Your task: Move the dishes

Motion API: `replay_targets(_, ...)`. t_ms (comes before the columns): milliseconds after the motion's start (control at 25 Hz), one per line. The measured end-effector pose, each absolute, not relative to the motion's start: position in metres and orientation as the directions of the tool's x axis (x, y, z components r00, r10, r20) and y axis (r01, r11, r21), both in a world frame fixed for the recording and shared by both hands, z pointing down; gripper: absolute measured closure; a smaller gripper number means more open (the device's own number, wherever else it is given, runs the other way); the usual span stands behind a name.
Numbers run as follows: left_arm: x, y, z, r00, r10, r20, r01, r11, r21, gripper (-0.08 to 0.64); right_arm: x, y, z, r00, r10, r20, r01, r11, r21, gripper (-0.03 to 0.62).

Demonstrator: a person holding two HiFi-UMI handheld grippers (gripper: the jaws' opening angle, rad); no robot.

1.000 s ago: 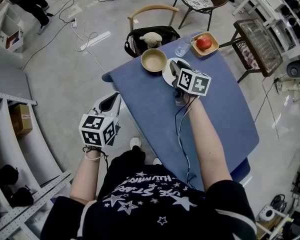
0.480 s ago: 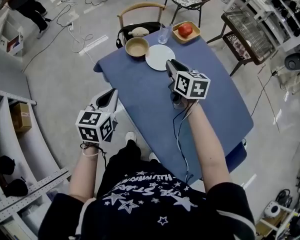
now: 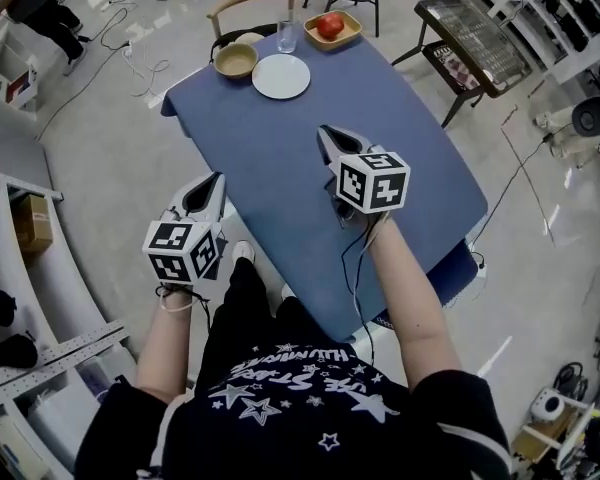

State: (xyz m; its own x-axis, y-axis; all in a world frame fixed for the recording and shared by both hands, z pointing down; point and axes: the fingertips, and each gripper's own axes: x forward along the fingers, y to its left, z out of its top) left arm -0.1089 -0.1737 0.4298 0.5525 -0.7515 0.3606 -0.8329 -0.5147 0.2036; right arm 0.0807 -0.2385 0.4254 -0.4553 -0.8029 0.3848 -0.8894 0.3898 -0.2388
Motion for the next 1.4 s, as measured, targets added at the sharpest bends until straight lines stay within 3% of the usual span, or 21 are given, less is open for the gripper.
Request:
replay_targets(440,-0.081,-0.092,0.421,0.494,-0.799,0.342,-0.869,-0.458,0.187,0.54,0.09,-0.175,0.411,-0.565,-0.763,0.313,-0.822,0.487,-0.296,0.589)
replay_targets(880,-0.116,-0.062,0.414,0.449,-0.833,0.323,-0.893,-0.411,0.181,0.54,0.043,-0.15,0.419,-0.605,-0.737,0.302,-0.794,0.528,-0.302,0.589)
replay_targets(1400,-0.161,0.071,0.419,0.381,-0.863,0.33,-0.916,-0.304,0.263,0.54,-0.014,-0.044,0.39,-0.685,-0.672,0.281,-0.728,0.646,-0.229,0.589)
